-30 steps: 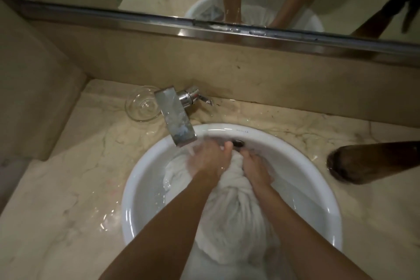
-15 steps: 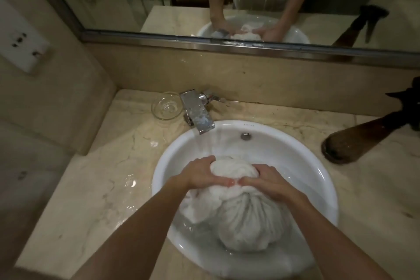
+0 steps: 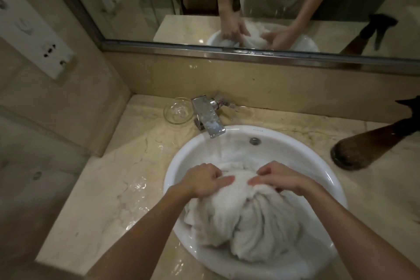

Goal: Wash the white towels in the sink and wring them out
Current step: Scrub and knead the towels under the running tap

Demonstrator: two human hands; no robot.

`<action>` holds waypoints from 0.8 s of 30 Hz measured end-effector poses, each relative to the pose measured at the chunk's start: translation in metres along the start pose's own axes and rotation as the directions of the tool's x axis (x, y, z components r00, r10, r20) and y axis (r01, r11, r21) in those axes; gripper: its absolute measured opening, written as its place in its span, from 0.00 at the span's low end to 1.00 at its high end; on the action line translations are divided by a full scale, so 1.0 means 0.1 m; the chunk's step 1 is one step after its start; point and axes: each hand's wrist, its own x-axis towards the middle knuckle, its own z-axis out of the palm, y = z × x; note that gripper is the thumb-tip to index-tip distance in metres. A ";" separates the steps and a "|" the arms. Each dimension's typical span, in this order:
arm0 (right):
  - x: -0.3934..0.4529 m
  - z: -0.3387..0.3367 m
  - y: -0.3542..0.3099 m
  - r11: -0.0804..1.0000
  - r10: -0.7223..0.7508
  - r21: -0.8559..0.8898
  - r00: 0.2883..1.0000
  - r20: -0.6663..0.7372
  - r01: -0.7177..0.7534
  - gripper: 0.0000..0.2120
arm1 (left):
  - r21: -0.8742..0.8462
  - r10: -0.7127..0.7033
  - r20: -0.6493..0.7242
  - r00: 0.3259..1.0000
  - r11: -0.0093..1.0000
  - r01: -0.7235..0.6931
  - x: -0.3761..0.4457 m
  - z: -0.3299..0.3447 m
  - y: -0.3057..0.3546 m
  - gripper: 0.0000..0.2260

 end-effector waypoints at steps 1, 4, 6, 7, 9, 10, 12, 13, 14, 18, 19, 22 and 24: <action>0.08 -0.03 0.05 0.999 0.028 -0.021 0.989 -0.144 -0.031 0.20 | -0.050 -0.055 -0.075 0.996 0.997 0.051 0.08 0.01 0.03 0.23; 0.16 -0.03 0.13 0.987 0.042 -0.100 0.801 -0.598 -0.126 0.17 | -0.188 -0.181 -0.290 0.940 0.974 0.130 0.17 0.07 0.19 0.17; 0.01 0.09 0.08 0.995 0.045 -0.028 0.705 -0.708 -0.091 0.14 | -0.098 -0.122 -0.366 0.923 0.991 0.092 0.10 0.22 0.29 0.27; -0.08 0.21 0.04 0.998 0.052 0.018 0.713 -0.699 -0.055 0.16 | -0.026 -0.094 -0.372 0.923 0.996 0.091 0.05 0.33 0.33 0.32; -0.20 0.56 0.00 0.999 0.030 -0.017 0.785 -0.619 -0.052 0.24 | 0.077 -0.114 -0.332 0.936 0.986 0.148 0.00 0.55 0.33 0.40; -0.21 0.74 0.02 0.990 0.004 -0.109 0.802 -0.597 -0.086 0.30 | 0.092 -0.146 -0.323 0.935 0.979 0.184 0.01 0.63 0.30 0.42; -0.09 0.88 0.15 0.961 -0.054 -0.247 0.787 -0.615 -0.128 0.37 | 0.092 -0.179 -0.336 0.925 0.971 0.221 0.10 0.68 0.25 0.42; -0.03 0.83 0.18 0.961 -0.067 -0.249 0.777 -0.625 -0.117 0.37 | 0.092 -0.182 -0.343 0.922 0.970 0.226 0.16 0.66 0.26 0.41; 0.05 0.72 0.21 0.969 -0.065 -0.226 0.779 -0.624 -0.101 0.35 | 0.096 -0.185 -0.343 0.921 0.968 0.230 0.23 0.61 0.28 0.40; 0.42 0.34 0.26 0.996 0.015 -0.066 0.846 -0.532 -0.059 0.25 | 0.064 -0.268 -0.294 0.917 0.952 0.299 0.59 0.43 0.40 0.36; 0.52 0.26 0.28 0.998 0.039 -0.018 0.841 -0.539 -0.058 0.24 | 0.052 -0.279 -0.294 0.914 0.950 0.307 0.68 0.40 0.43 0.36; 0.83 0.14 0.37 0.986 0.067 -0.077 0.782 -0.620 -0.146 0.29 | -0.005 -0.336 -0.246 0.909 0.938 0.346 0.98 0.36 0.47 0.38; 0.95 0.10 0.39 0.953 0.015 -0.211 0.735 -0.678 -0.215 0.35 | -0.036 -0.362 -0.193 0.912 0.931 0.362 1.14 0.38 0.50 0.39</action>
